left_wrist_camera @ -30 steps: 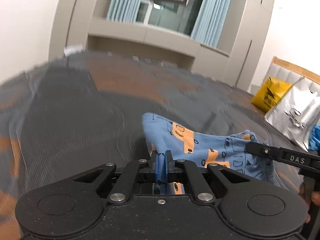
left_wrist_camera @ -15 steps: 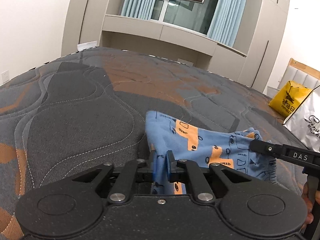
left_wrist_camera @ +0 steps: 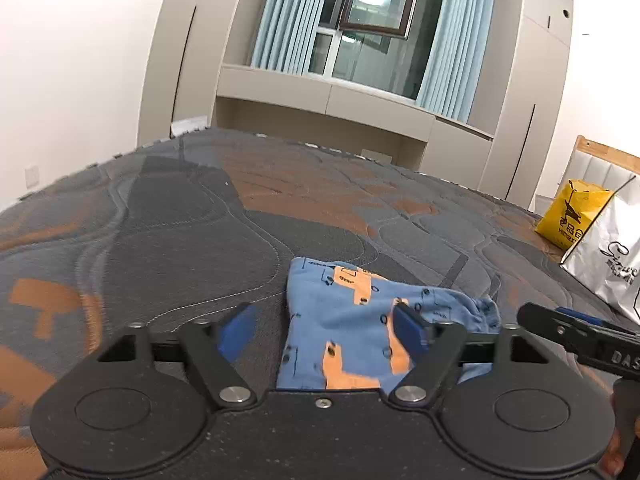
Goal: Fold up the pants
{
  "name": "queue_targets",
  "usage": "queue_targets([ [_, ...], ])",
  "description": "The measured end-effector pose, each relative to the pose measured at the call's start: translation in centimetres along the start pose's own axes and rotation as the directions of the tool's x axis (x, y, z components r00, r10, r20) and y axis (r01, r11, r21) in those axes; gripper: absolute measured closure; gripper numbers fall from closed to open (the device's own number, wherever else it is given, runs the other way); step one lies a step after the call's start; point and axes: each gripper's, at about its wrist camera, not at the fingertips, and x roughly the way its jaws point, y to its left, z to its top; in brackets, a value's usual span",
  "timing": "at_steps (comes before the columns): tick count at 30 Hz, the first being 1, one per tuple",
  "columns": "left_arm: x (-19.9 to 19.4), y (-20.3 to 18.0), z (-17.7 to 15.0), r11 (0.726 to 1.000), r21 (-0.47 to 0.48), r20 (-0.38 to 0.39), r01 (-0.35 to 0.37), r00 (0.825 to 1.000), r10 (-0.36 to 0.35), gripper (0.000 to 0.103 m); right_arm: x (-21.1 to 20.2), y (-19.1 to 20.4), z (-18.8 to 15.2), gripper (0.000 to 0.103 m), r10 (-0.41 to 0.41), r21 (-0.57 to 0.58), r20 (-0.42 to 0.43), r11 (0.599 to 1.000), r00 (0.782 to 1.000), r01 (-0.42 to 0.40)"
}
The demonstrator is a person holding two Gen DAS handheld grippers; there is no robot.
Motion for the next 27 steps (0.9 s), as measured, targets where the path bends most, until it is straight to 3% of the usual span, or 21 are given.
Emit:
queue_targets([
  [4,-3.7,0.0,-1.3,1.0,0.025,0.04,-0.018,0.999,0.017,0.001,-3.5,1.6,-1.1,0.0,-0.022,-0.038,0.036,0.999,0.999,0.023],
  [14,-11.1,1.1,-6.5,0.991,0.101,0.057,-0.089,0.995,0.084,0.001,-10.1,4.5,-5.3,0.0,-0.07,-0.093,0.024,0.993,0.997,0.072],
  [27,-14.2,1.9,-9.2,0.989,0.101,0.042,-0.106,0.994,0.102,0.001,-13.9,5.5,-8.2,0.0,-0.087,-0.079,-0.014,0.993,0.996,0.086],
])
